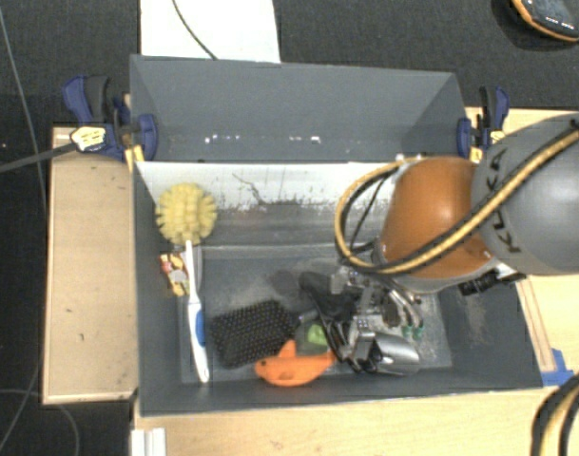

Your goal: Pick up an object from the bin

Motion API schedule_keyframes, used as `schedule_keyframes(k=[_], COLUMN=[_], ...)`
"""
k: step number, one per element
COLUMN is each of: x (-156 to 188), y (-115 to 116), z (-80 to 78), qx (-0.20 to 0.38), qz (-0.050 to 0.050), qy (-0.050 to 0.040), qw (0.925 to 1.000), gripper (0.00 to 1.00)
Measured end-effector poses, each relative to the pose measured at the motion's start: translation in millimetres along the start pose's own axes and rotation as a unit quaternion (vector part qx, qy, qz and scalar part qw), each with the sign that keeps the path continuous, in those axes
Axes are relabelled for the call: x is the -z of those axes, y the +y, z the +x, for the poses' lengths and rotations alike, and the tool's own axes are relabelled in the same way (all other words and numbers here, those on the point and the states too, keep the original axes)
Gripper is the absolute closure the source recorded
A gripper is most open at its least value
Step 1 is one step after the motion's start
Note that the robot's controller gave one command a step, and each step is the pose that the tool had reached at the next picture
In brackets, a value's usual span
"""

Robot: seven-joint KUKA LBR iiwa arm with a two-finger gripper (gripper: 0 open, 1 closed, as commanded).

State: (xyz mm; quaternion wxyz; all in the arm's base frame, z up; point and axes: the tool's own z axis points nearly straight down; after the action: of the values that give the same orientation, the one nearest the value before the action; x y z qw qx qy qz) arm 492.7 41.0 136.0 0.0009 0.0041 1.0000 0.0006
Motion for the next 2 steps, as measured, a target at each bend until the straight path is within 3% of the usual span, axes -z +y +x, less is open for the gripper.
schedule_keyframes(k=[1,2], x=[0,65], y=[0,-2], z=[0.0,-2.0], qx=[0.000,-0.002], qz=[0.000,-0.001], qy=[0.0000,-0.0036], qw=[1.0000,1.0000], gripper=[0.00,0.00])
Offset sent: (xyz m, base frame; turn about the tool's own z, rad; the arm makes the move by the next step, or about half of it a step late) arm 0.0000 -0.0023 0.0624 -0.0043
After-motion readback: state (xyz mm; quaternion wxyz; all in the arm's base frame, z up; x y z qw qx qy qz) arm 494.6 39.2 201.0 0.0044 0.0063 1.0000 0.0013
